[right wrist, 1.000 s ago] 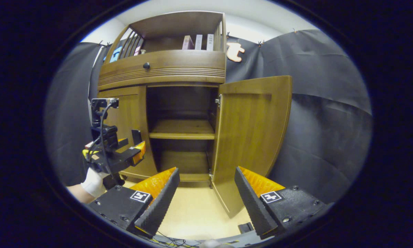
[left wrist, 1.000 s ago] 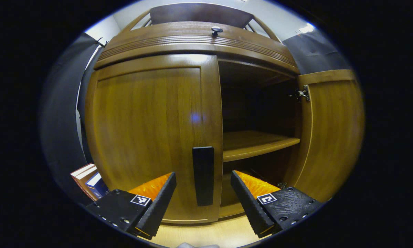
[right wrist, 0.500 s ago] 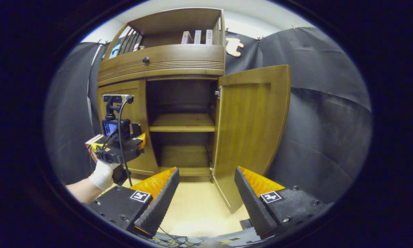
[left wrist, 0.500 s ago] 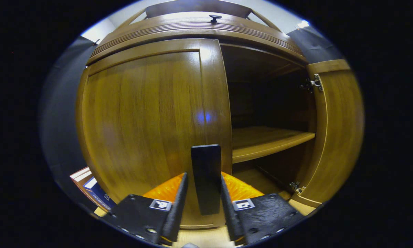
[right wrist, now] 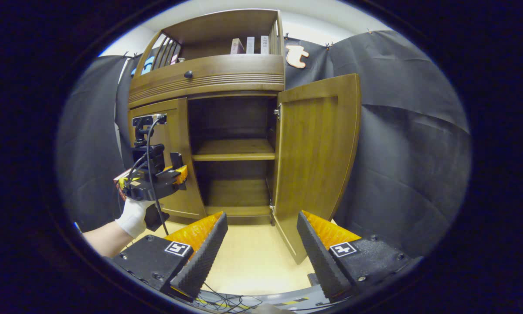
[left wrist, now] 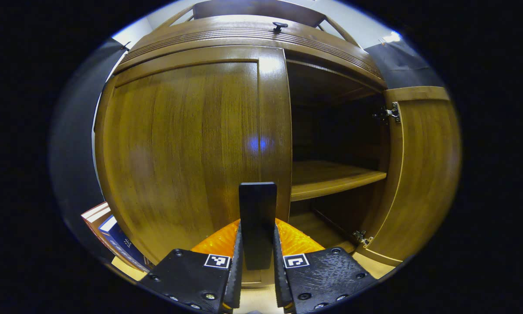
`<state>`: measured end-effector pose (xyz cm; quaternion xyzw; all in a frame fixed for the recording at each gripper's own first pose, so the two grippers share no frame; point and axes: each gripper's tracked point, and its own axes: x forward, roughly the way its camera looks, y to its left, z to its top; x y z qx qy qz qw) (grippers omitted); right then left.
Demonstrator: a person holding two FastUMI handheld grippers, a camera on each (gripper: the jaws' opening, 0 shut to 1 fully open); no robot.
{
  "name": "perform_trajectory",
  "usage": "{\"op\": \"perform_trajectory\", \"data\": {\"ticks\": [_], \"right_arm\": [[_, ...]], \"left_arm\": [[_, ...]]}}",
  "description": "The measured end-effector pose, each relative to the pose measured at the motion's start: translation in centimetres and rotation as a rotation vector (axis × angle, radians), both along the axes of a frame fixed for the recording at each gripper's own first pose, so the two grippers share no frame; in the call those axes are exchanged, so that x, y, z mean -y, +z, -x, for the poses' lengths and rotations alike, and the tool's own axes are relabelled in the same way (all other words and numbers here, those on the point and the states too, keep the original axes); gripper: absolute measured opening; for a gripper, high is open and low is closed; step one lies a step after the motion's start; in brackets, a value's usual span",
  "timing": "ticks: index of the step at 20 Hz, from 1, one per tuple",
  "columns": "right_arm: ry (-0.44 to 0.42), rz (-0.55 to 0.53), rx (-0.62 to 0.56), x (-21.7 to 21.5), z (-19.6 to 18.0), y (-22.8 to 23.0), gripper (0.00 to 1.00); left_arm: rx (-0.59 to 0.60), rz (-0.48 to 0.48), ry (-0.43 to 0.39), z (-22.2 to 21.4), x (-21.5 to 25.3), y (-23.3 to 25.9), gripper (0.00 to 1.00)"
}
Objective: Open the right door of the double-door shoe cabinet with the right hand, and open the left door with the left hand.
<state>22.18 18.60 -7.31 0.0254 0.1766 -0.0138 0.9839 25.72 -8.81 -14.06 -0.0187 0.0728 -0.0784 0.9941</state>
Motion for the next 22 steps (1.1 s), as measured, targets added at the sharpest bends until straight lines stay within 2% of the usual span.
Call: {"op": "perform_trajectory", "data": {"ticks": [8, 12, 22], "right_arm": [[0.059, -0.006, -0.024, -1.3, 2.3, -1.0, 1.00], [0.089, -0.003, -0.029, -1.9, 3.4, -1.2, 1.00], [0.112, -0.018, -0.028, -2.0, 4.7, -1.7, 1.00]], "left_arm": [[0.017, -0.010, 0.000, 4.1, -1.0, -0.1, 0.30], [0.011, 0.020, 0.008, 6.1, -1.8, -0.1, 0.30], [0.021, -0.002, 0.026, 12.2, -5.9, -0.2, 0.30]]}}
